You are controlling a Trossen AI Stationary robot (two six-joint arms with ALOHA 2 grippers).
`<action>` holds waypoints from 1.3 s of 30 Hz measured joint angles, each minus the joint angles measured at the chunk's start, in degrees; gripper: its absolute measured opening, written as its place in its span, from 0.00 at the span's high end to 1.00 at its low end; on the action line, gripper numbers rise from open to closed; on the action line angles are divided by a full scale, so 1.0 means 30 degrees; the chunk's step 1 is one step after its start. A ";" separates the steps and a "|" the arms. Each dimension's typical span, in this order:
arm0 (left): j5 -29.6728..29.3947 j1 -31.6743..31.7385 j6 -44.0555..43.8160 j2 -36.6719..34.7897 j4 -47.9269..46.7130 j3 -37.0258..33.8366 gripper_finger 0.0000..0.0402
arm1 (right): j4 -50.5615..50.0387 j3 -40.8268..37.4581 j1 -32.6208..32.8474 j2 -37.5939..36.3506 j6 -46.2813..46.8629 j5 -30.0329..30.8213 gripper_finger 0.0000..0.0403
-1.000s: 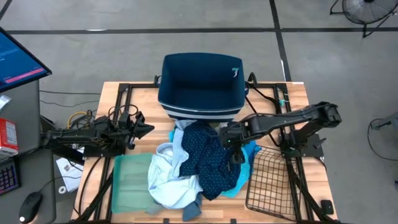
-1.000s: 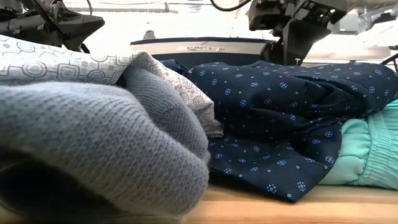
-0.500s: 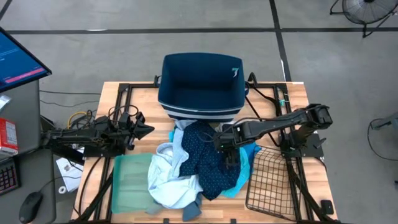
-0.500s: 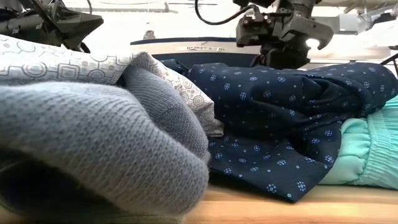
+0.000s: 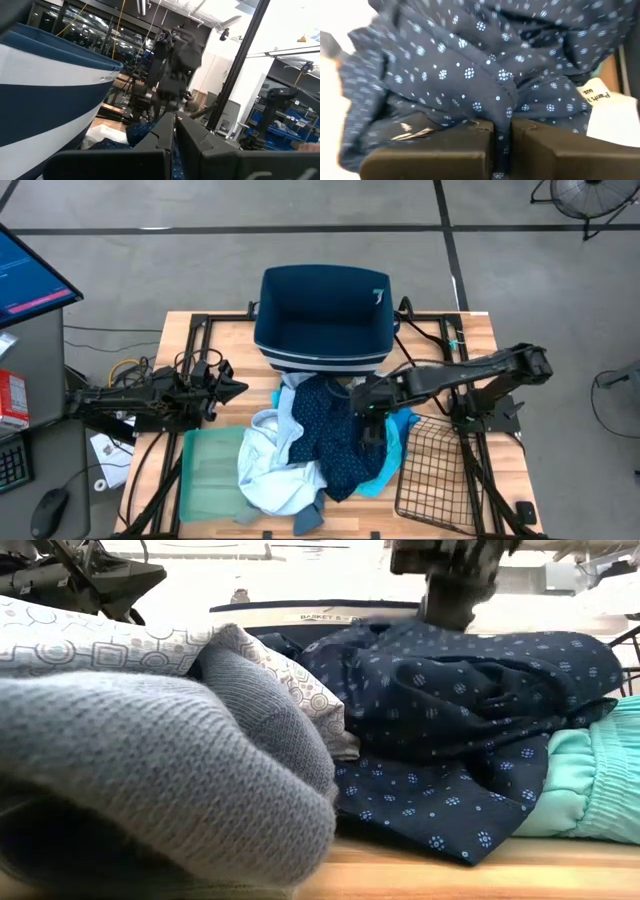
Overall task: Pick & Place Cloths
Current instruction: Put the dark blue polo into the blue bin
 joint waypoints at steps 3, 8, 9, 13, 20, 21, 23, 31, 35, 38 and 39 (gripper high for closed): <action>0.0000 0.0000 0.0002 0.0000 0.0012 0.0000 0.99 | -0.0030 0.0833 0.0169 -0.1485 0.0955 0.0044 0.99; 0.0000 0.0000 0.0006 0.0000 0.0093 0.0000 0.99 | 0.0208 0.3269 0.0173 -0.3468 0.1681 0.1042 0.99; 0.0000 0.0000 0.0006 0.0000 0.0109 0.0000 0.99 | 0.0358 0.3977 0.0140 -0.3748 0.1634 0.1523 0.99; 0.0000 0.0000 0.0013 0.0000 0.0146 0.0000 0.99 | 0.1409 0.7050 -0.0263 -0.4426 0.0141 0.3446 0.99; -0.0006 -0.0003 0.0013 0.0000 0.0164 0.0000 0.99 | 0.4544 1.3067 -0.2881 -0.3882 -0.4546 0.4422 0.99; -0.0004 0.0000 0.0013 0.0000 0.0168 0.0000 0.99 | 0.5284 1.3800 -0.3389 -0.3693 -0.5163 0.4408 0.99; -0.0007 -0.0001 0.0013 0.0000 0.0181 0.0000 0.99 | 0.6896 1.5226 -0.4406 -0.3169 -0.6441 0.4275 0.99; -0.0007 0.0000 0.0013 0.0000 0.0219 0.0000 0.99 | 1.1482 2.0668 -0.8524 -0.0378 -0.8301 0.1835 0.99; -0.0007 -0.0003 0.0013 0.0000 0.0233 0.0000 0.99 | 1.4443 2.1979 -0.9930 0.1049 -0.8330 0.0490 0.99; -0.0009 -0.0001 0.0013 0.0000 0.0264 0.0000 0.99 | 1.7344 2.1655 -1.1170 0.1560 -0.7961 0.0042 0.99; -0.0007 0.0000 0.0013 0.0000 0.0279 0.0000 0.99 | 1.7861 2.1758 -1.1630 0.1765 -0.7578 -0.0103 0.99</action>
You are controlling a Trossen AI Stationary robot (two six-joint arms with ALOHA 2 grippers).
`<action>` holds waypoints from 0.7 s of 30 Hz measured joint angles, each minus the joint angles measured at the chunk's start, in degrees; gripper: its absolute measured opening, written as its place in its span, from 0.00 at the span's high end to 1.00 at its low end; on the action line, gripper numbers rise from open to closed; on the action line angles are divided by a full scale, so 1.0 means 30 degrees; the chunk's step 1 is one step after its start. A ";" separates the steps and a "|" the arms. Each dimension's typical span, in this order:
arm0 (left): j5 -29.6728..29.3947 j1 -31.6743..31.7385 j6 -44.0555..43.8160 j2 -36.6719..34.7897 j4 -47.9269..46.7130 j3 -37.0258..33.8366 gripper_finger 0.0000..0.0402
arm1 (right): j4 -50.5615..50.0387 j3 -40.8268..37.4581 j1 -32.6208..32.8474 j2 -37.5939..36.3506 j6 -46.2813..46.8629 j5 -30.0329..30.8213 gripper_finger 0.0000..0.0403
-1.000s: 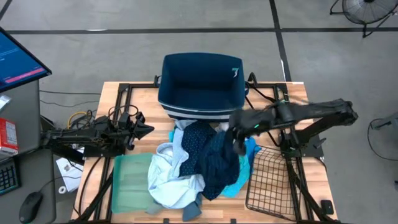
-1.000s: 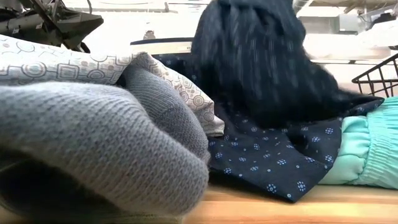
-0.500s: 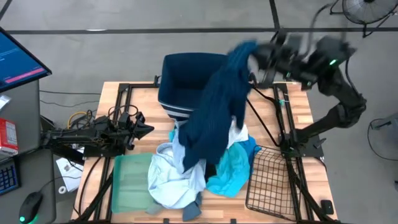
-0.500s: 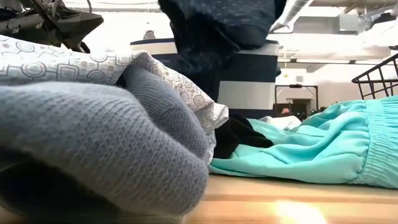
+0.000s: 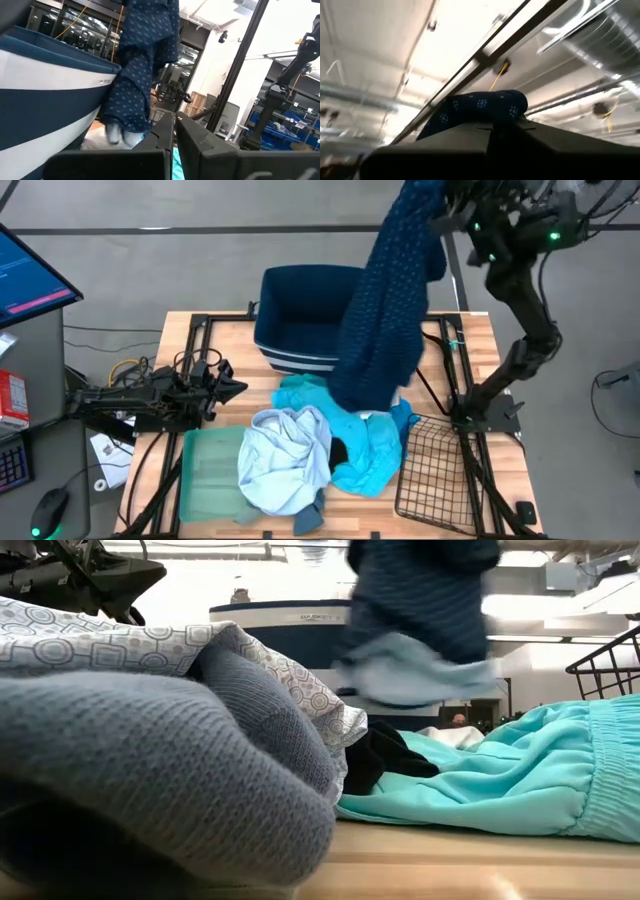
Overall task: Pick & Place Cloths
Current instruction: Put the dark blue polo into the blue bin
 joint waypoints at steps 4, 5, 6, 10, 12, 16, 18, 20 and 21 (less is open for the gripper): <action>0.0000 0.0000 0.0000 0.0000 0.0013 0.0000 0.99 | 0.1051 0.0236 -0.1794 0.0871 0.2413 -0.1249 0.99; 0.0000 0.0000 0.0000 0.0000 0.0013 0.0000 0.99 | 0.1009 0.0221 -0.2165 0.1119 0.2908 -0.1676 0.99; 0.0000 0.0000 0.0000 0.0000 0.0013 0.0000 0.99 | 0.0958 0.0220 -0.2424 0.1415 0.3195 -0.1961 0.99; -0.0004 0.0000 0.0000 -0.0004 0.0013 0.0000 0.99 | 0.0336 0.0195 -0.2648 0.2876 0.3911 -0.2608 0.99; 0.0000 -0.0007 0.0000 -0.0006 0.0013 0.0000 0.99 | -0.0333 0.0191 -0.2784 0.3640 0.3911 -0.2865 0.99; -0.0002 -0.0002 0.0000 -0.0002 0.0013 0.0000 0.99 | -0.2823 0.0191 -0.2853 0.4954 0.3501 -0.2921 0.99; -0.0007 -0.0007 -0.0003 0.0000 0.0013 0.0000 0.99 | -0.4618 0.0191 -0.2979 0.5534 0.2837 -0.2915 0.99; 0.0000 -0.0001 -0.0022 0.0000 0.0013 0.0000 0.99 | -0.6492 0.0191 -0.2999 0.6110 0.2347 -0.2913 0.99; 0.0000 0.0000 -0.0029 0.0000 0.0013 -0.0007 0.99 | -0.7522 0.0191 -0.2977 0.6351 0.2178 -0.2913 0.99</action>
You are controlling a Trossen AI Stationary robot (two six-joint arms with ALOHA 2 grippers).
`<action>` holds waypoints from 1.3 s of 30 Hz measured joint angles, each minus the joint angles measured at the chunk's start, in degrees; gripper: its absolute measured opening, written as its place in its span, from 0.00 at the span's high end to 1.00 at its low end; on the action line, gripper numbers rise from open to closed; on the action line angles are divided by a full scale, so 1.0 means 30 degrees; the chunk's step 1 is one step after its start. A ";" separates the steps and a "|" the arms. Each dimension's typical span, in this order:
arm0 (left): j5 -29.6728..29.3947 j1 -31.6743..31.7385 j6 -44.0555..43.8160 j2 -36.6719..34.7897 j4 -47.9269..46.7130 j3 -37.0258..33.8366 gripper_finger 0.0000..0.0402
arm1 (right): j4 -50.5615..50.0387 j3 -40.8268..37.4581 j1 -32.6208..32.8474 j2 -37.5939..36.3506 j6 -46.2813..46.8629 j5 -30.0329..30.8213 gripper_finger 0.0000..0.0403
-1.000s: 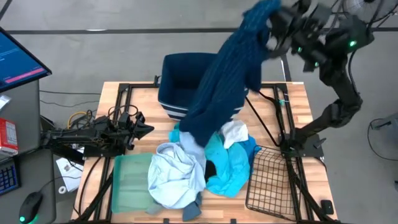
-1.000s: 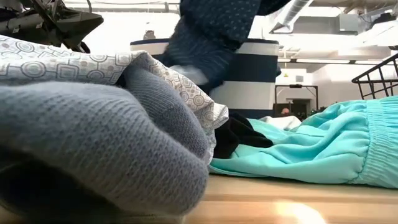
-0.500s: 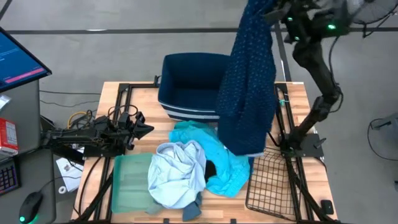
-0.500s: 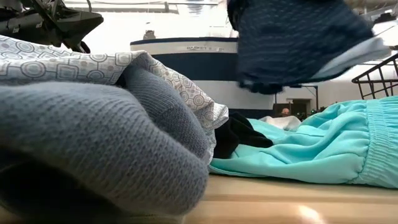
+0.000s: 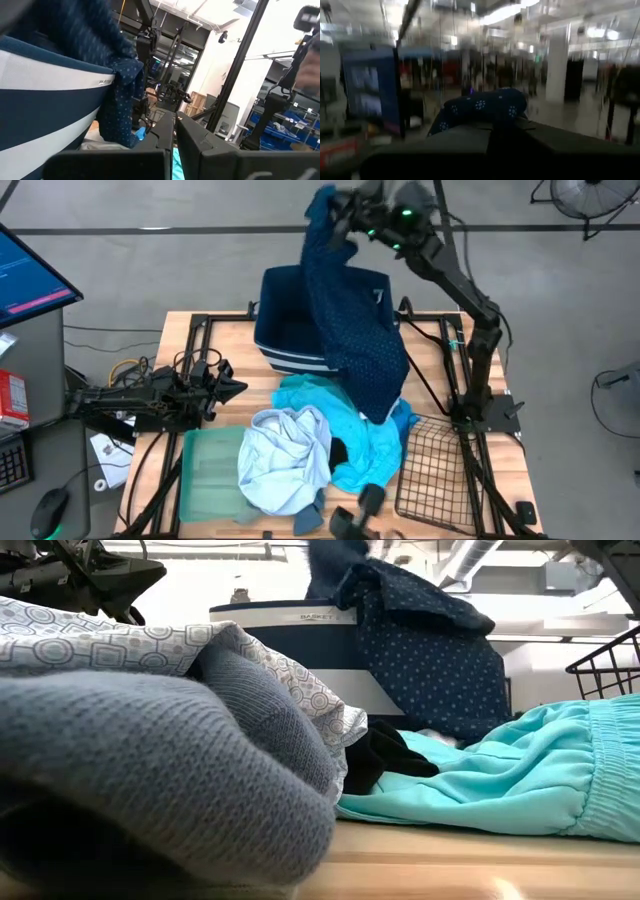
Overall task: Pick & Place Cloths
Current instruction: Put the dark blue polo into the blue bin
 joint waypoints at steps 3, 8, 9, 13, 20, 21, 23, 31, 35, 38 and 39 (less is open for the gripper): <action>-0.0002 -0.0002 -0.0003 0.0000 0.0000 0.0007 0.99 | -0.3660 -0.0022 0.0059 0.0404 -0.0451 0.0107 0.99; 0.0000 -0.0006 -0.0007 0.0000 0.0000 0.0007 0.99 | -0.9973 -0.0019 0.0495 0.0750 -0.1683 0.1659 0.99; 0.0000 -0.0003 -0.0012 -0.0004 0.0000 0.0007 0.99 | -1.1035 -0.0021 0.0606 0.0750 -0.2015 0.2186 0.99; 0.0000 0.0000 -0.0015 0.0000 -0.0007 0.0007 0.99 | -1.4518 -0.0007 0.0939 0.0699 -0.2784 0.3713 0.98; 0.0000 -0.0004 -0.0015 0.0000 -0.0007 0.0007 0.99 | -1.9050 -0.0007 0.1462 0.0128 -0.3304 0.3694 0.76; -0.0001 -0.0007 -0.0015 0.0000 -0.0007 0.0007 0.99 | -1.9397 -0.0015 0.1578 -0.0146 -0.3309 0.3684 0.71; -0.0004 0.0000 -0.0015 -0.0003 0.0000 0.0007 0.99 | -1.9599 -0.0008 0.1926 -0.0902 -0.3302 0.3687 0.62; -0.0002 0.0000 -0.0020 -0.0003 0.0000 0.0007 0.99 | -2.4369 0.0015 0.4522 -0.4246 0.0956 0.3677 0.29; 0.0000 -0.0001 -0.0022 0.0000 0.0037 0.0007 0.99 | -2.5246 -0.0933 0.7162 -0.5131 0.3636 0.5147 0.27; -0.0001 -0.0002 -0.0022 -0.0006 0.0130 0.0007 0.99 | -2.5348 -0.2484 0.9045 -0.5737 0.5505 0.7232 0.27; 0.0000 0.0000 -0.0022 0.0000 0.0135 0.0007 0.99 | -2.5309 -0.3469 0.9483 -0.6088 0.6207 0.7824 0.27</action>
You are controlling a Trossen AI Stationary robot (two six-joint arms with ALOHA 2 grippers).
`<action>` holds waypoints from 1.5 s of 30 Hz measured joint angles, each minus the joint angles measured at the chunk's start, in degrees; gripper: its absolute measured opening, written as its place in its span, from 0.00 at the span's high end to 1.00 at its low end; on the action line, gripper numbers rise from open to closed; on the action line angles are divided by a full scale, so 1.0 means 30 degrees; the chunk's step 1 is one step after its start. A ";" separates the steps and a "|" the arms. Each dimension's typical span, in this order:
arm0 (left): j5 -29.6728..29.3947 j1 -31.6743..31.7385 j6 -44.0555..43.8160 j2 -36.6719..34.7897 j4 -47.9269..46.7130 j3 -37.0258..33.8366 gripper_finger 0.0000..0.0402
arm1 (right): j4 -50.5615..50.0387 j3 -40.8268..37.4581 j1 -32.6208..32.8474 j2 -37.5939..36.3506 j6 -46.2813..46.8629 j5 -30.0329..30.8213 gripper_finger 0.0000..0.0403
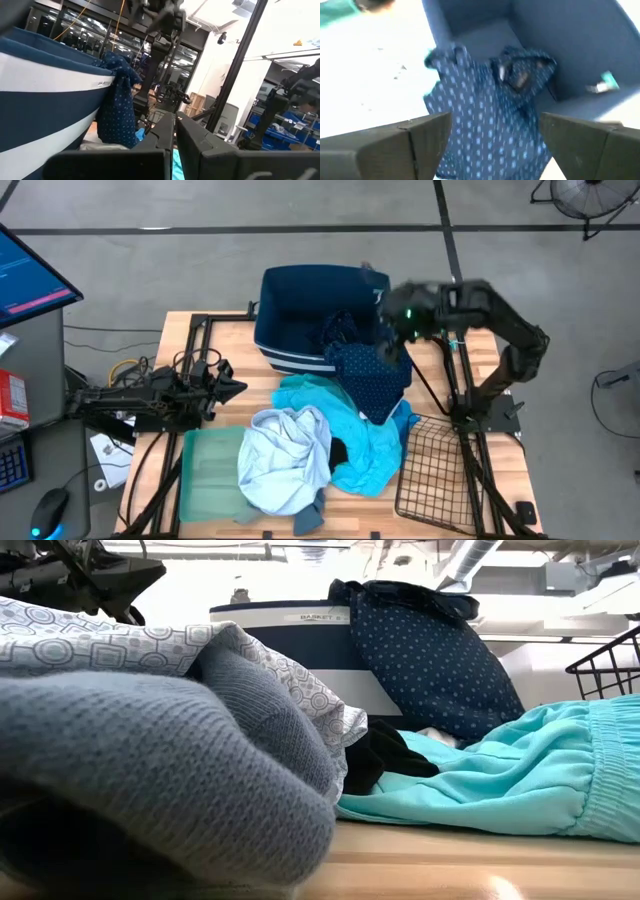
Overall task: Pick & Place Cloths
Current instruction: Put the dark blue polo into the blue bin
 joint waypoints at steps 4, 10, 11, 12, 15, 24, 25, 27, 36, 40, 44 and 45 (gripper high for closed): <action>0.0000 0.0000 0.0000 0.0065 0.0017 0.0000 0.99 | 0.0092 -0.4163 0.0806 -0.1347 0.2506 0.1052 0.28; 0.0000 -0.0007 0.0000 0.0123 0.0048 0.0000 0.99 | 0.0897 -1.0538 0.0625 -0.3207 0.5802 0.1486 0.28; 0.0000 -0.0007 0.0000 0.0117 0.0061 0.0000 0.99 | 0.1190 -1.1410 0.0555 -0.3563 0.6137 0.1469 0.28; 0.0000 -0.0001 0.0000 0.0123 0.0048 0.0000 0.99 | 0.1483 -1.2224 0.0522 -0.3888 0.6391 0.1429 0.28; 0.0000 -0.0002 0.0000 0.0119 0.0088 0.0000 0.99 | 0.3093 -1.4457 0.0529 -0.4908 0.6706 0.1371 0.28; 0.0000 0.0000 0.0000 0.0117 0.0171 -0.0004 0.99 | 0.9002 -1.8386 0.0322 -0.6755 0.4509 0.1202 0.28; 0.0000 -0.0003 0.0000 0.0121 0.0163 0.0000 0.99 | 0.9065 -1.8485 0.0205 -0.6676 0.4423 0.1010 0.29; -0.0005 -0.0006 0.0000 0.0123 0.0174 -0.0002 0.99 | 0.8998 -1.8570 -0.0003 -0.6454 0.4429 0.0704 0.34; 0.0000 0.0000 -0.0004 0.0123 0.0214 0.0000 0.99 | 0.9340 -1.7845 0.0130 -0.6734 0.4977 -0.0702 0.96; 0.0000 -0.0001 -0.0001 0.0118 0.0222 0.0000 0.99 | 0.9447 -1.5388 0.0525 -0.7051 0.5506 -0.0843 0.99; 0.0000 -0.0005 0.0000 0.0121 0.0244 0.0000 0.99 | 1.0170 -1.1699 0.0502 -0.7070 0.4618 -0.0766 0.99; 0.0000 -0.0006 0.0000 0.0123 0.0246 0.0000 0.99 | 1.0768 -1.0814 0.0368 -0.7004 0.4000 -0.0722 0.99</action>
